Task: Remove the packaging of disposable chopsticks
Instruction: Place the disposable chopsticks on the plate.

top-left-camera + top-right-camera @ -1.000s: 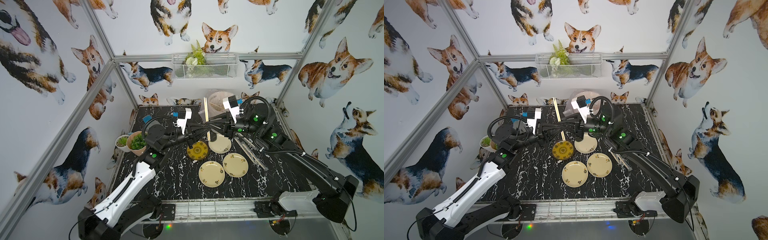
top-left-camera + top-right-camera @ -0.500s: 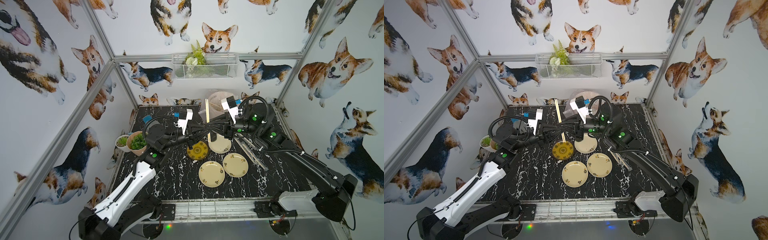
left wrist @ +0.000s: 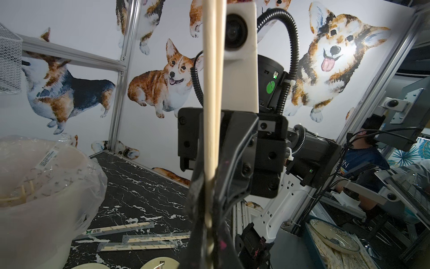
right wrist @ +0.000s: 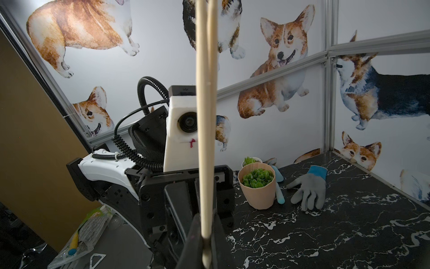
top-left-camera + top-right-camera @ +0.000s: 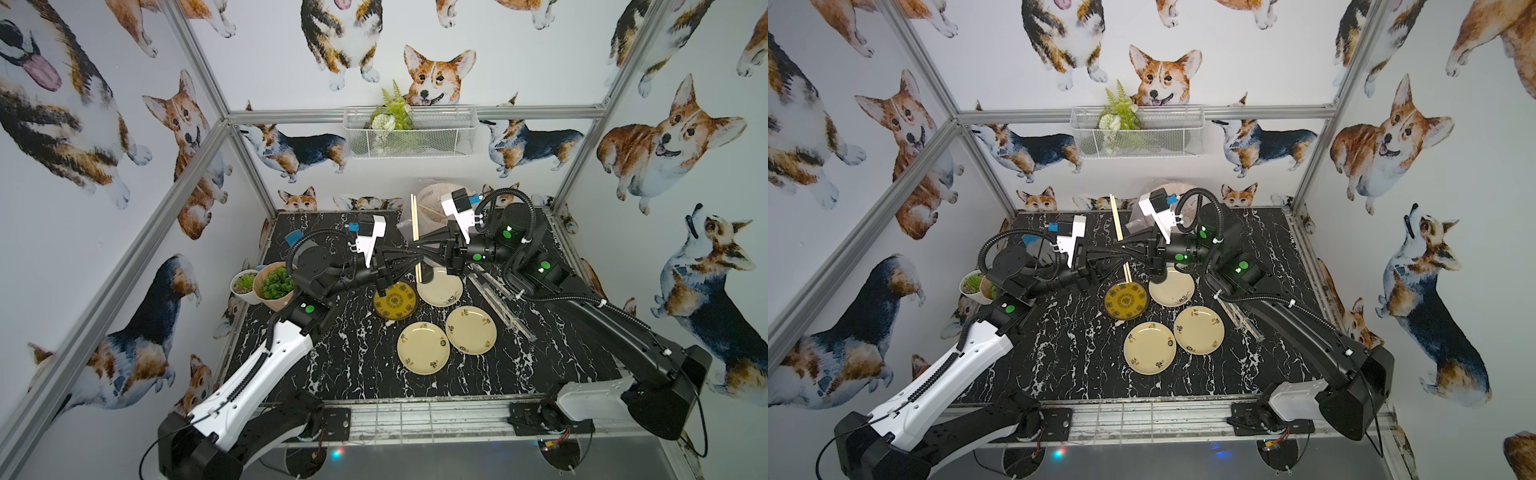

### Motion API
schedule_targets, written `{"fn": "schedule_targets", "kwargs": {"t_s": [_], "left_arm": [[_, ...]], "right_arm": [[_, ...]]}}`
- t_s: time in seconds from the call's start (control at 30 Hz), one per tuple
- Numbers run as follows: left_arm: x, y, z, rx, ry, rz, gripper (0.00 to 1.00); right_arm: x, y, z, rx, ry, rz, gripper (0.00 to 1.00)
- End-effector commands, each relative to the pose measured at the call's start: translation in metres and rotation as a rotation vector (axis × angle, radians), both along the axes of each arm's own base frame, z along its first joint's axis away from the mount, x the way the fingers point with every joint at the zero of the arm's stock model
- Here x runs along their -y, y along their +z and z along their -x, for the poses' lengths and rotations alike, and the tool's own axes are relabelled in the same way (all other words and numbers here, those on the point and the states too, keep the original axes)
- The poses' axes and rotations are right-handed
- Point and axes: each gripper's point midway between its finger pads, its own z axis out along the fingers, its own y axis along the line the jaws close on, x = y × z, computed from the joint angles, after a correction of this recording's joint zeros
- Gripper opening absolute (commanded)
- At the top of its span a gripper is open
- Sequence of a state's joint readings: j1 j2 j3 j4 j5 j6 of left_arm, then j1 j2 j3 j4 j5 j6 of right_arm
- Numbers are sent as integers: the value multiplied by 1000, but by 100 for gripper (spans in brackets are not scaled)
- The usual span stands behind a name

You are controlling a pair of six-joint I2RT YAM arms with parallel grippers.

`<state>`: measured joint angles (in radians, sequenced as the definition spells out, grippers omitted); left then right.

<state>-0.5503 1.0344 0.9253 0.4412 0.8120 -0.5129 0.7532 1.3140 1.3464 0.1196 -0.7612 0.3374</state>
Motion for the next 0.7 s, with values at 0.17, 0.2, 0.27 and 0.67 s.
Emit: {"fn": "schedule_targets", "kwargs": {"t_s": [0.17,0.2,0.27,0.67], "left_arm": [[-7,-7,-9,19,98,-36,52],[-8,-9,-10,17,111,-42,52],[-10,-14,-13,14,135,-54,52],[-83,-49,-49,-27,661,-216,56]], "right_arm": [[-1,5,-13,-28,-64,-20,0],[-1,4,-15,-34,-72,-17,0],[-2,1,-20,-51,-83,-11,0],[-6,-35,-70,-261,-213,60,0]]}}
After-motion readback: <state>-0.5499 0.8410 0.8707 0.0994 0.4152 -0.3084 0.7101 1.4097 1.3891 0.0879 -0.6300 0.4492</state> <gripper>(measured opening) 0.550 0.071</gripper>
